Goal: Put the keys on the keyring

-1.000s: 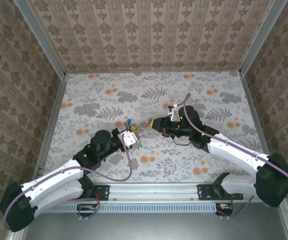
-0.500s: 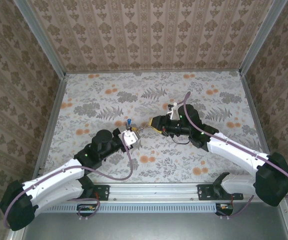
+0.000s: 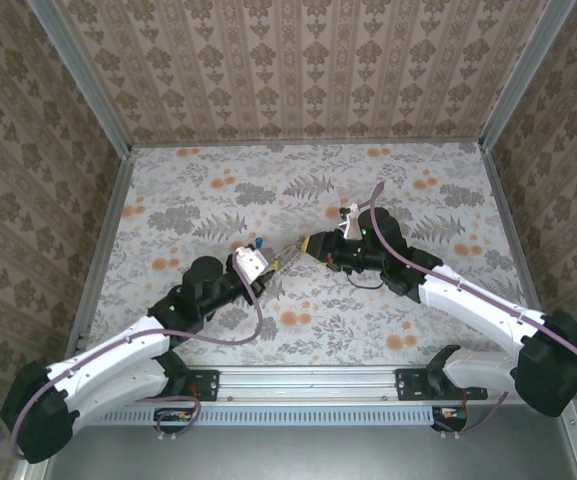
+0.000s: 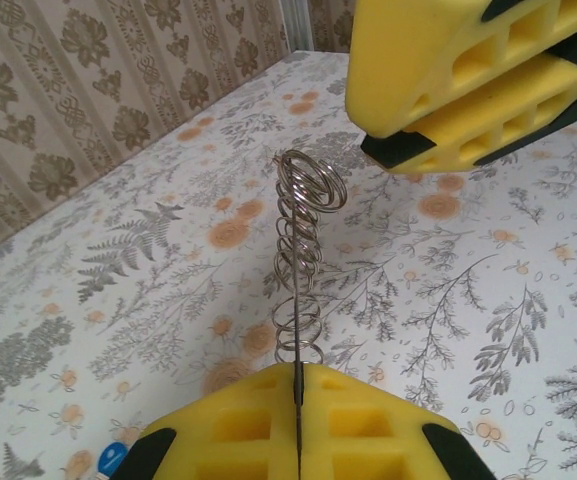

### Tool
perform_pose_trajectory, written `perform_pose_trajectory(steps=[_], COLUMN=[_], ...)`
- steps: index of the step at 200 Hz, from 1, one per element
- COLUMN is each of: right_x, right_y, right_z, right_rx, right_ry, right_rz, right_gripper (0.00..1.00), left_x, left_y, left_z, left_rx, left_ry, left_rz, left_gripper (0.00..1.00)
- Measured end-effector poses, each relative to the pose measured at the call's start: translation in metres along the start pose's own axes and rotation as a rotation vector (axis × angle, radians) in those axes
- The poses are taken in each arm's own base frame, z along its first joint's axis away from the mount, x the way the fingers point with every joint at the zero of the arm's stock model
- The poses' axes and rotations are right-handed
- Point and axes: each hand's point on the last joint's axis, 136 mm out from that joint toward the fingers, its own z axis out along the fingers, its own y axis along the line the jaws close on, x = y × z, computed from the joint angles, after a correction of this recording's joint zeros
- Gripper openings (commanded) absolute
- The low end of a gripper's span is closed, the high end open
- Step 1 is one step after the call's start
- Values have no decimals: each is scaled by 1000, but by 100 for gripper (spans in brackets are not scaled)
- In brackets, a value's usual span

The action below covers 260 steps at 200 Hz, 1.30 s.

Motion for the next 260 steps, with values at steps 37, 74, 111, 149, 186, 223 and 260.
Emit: perform_pose_trajectory(steps=[37,74,111,149,186,223,260], right_x=[-3,-4,-8,-13,-16,-16,-16], right_y=[9,1,-11,-19,-18,-18,-18], right_z=[-2,-3,-6,-11,-12,-12,-12], right_rx=[-1,30,70,97,93,92,90], right_ry=[-2,0,-2,-13,-22,-19,-18], right_rz=[-35,-51,-61,-73,-79,-92,-97], right_gripper=[23,27,30,31,27,29,25], left_x=[2,2,0,-3,-8,-13,-12], left_y=[-6,-9,-10,-10,-12,-15,-18], left_z=[7,11,16,19,20,20,22], left_rx=[42,65,76,79,98,116,133], left_ry=[19,30,35,27,11,-1,0], left_rz=[-43,-93,-124,-140,-142,-141,-141], left_gripper=[0,0,0,0,0,0,0])
